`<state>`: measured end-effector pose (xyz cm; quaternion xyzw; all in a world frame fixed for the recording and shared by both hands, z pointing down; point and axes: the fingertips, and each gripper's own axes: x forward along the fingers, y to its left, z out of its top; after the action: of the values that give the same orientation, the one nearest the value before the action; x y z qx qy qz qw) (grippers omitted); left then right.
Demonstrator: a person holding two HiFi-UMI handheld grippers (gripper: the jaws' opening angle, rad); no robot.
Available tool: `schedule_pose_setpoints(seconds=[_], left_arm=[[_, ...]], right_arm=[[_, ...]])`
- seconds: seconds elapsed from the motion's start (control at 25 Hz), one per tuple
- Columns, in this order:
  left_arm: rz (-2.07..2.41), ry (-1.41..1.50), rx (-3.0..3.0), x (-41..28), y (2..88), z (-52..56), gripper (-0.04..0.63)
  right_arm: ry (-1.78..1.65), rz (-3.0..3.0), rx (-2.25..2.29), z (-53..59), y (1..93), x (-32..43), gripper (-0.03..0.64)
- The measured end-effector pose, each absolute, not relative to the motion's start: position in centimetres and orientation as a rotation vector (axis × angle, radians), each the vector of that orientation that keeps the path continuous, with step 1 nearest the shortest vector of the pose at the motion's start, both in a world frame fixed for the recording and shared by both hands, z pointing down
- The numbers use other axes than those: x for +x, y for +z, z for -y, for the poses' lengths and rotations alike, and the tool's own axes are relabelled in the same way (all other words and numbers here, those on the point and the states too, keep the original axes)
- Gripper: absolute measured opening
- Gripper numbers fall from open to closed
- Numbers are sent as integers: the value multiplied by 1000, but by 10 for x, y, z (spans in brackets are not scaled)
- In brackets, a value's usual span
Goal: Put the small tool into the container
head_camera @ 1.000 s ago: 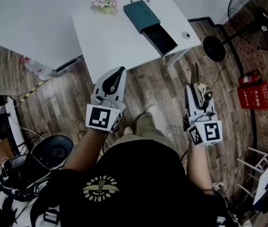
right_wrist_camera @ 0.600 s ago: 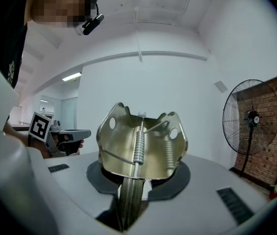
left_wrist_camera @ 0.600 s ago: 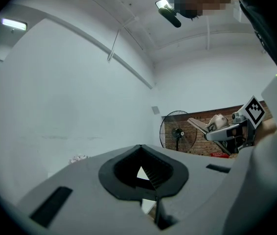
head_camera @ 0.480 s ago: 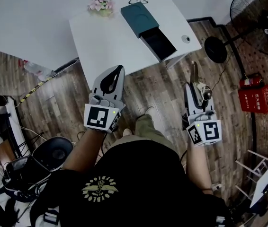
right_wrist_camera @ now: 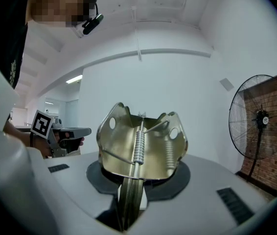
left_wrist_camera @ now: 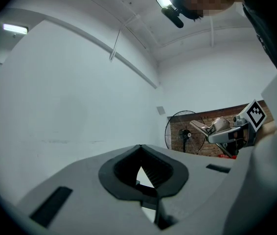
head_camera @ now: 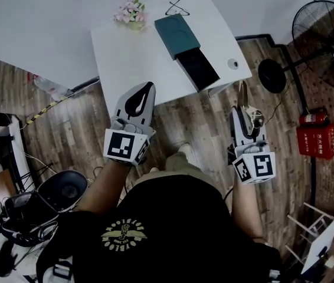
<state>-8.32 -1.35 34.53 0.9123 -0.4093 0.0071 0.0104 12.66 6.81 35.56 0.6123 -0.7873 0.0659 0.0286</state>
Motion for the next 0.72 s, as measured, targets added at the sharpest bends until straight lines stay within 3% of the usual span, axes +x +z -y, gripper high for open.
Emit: schedule_pose_setpoints(seconds=[0.72], left_arm=[[1460, 1, 2768, -29, 332, 69, 6]], right_arm=[[186, 2568, 1753, 15, 348, 192, 94]])
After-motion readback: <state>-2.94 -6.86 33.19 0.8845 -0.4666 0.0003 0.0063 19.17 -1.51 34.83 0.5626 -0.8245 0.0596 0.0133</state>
